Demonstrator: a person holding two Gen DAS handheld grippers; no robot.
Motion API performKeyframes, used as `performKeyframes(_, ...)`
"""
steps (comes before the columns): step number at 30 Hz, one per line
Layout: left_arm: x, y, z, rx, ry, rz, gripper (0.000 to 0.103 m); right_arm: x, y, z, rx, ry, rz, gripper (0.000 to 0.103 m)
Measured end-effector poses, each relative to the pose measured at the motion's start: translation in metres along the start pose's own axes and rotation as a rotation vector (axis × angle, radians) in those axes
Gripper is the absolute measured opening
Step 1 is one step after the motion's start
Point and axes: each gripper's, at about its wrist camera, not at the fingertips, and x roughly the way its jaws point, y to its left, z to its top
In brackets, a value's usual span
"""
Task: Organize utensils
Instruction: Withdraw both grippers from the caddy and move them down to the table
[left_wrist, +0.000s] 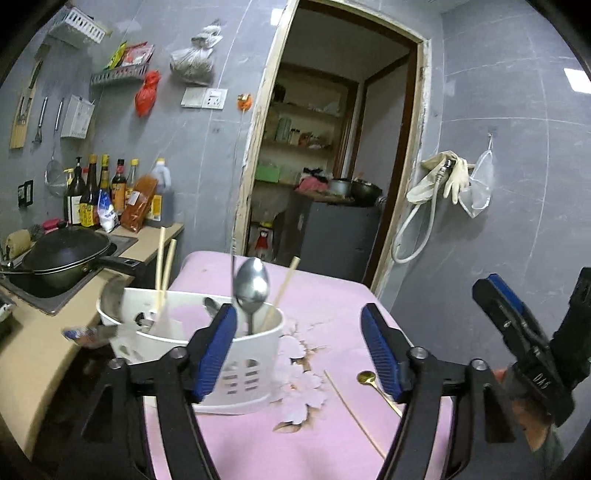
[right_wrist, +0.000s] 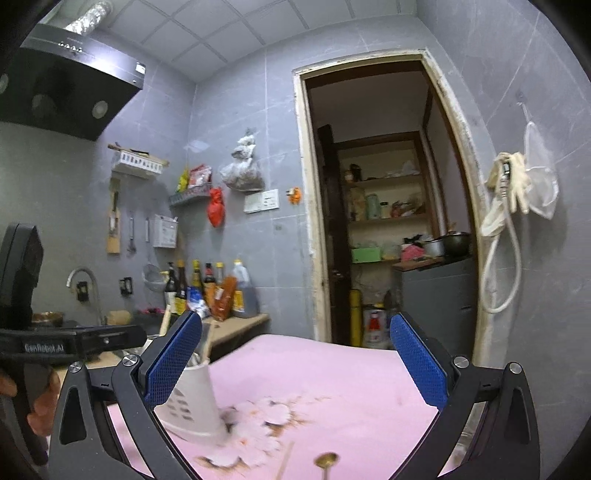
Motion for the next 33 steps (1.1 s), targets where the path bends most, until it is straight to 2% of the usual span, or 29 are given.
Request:
performKeyframes(2, 0.002, -0.005, -0.004, -0.003, -0.032, -0.005, 0.078, -0.007, -0.005, -0.002, -0.006, 0.003, -0.023, 0.103)
performKeyframes(6, 0.000, -0.014, -0.014, 0.006, -0.077, 0.001, 0.085, -0.016, -0.015, -0.007, -0.009, 0.014, -0.056, 0.103)
performKeyframes(14, 0.010, -0.034, -0.040, 0.076, -0.047, 0.004, 0.088, -0.023, -0.034, -0.024, -0.016, 0.077, -0.097, 0.103)
performKeyframes(18, 0.022, -0.037, -0.055, 0.087, 0.022, -0.016, 0.088, -0.022, -0.041, -0.033, -0.024, 0.126, -0.106, 0.103)
performKeyframes(23, 0.037, -0.036, -0.060, 0.073, 0.099, -0.031, 0.088, -0.013, -0.054, -0.046, -0.003, 0.241, -0.089, 0.103)
performKeyframes(28, 0.065, -0.036, -0.067, 0.063, 0.278, -0.040, 0.088, 0.000, -0.066, -0.063, 0.039, 0.376, -0.074, 0.103)
performKeyframes(31, 0.082, -0.036, -0.072, 0.059, 0.365, -0.041, 0.088, 0.011, -0.072, -0.075, 0.044, 0.485, -0.113, 0.103)
performKeyframes(33, 0.092, -0.036, -0.074, 0.056, 0.416, -0.053, 0.087, 0.015, -0.075, -0.081, 0.058, 0.526, -0.105, 0.101)
